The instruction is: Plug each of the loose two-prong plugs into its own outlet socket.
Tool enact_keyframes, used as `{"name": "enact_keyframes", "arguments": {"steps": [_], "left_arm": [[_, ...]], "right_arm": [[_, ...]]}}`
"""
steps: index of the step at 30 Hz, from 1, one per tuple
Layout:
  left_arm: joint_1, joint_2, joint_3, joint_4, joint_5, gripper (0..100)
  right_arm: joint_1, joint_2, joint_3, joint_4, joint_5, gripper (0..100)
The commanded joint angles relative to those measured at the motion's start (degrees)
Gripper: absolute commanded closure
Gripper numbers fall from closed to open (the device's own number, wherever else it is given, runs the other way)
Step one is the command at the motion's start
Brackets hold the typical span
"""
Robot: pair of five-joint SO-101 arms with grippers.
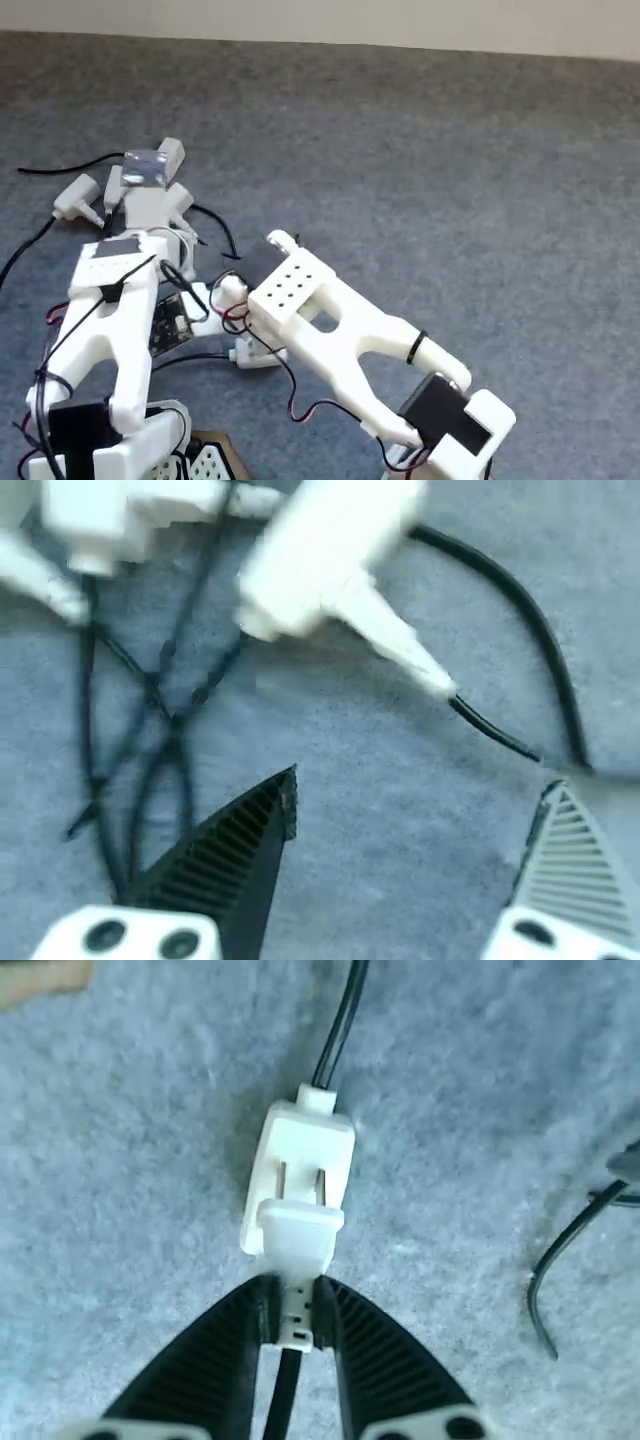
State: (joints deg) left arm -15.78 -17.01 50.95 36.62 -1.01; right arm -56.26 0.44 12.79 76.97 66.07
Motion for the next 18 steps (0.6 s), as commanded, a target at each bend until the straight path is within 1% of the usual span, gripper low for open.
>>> {"name": "enact_keyframes", "arguments": {"steps": [1,4,9,12,15,18], "left_arm": [[-5.05,-0.22,-3.56,0.7,6.33,64],[-7.78,-0.22,-4.35,0.88,9.49,64],[-8.04,-0.22,-4.35,0.88,9.85,64],[-7.96,-0.22,-4.35,0.88,9.76,64],[-7.87,-0.22,-5.05,1.23,9.67,64],[-7.87,-0.22,-7.16,5.45,8.09,64]], "right_arm": [[-3.38,-0.4,-3.3,0.31,-1.58,99.4],[-5.32,1.36,-3.65,0.31,-2.99,99.4],[-6.2,6.81,-3.82,0.66,-3.87,99.4],[-2.68,6.46,-6.29,1.8,-4.22,99.4],[1.36,2.59,-11.03,2.59,-7.74,99.4],[4.88,-3.82,-12.53,2.59,-11.25,99.4]]}}
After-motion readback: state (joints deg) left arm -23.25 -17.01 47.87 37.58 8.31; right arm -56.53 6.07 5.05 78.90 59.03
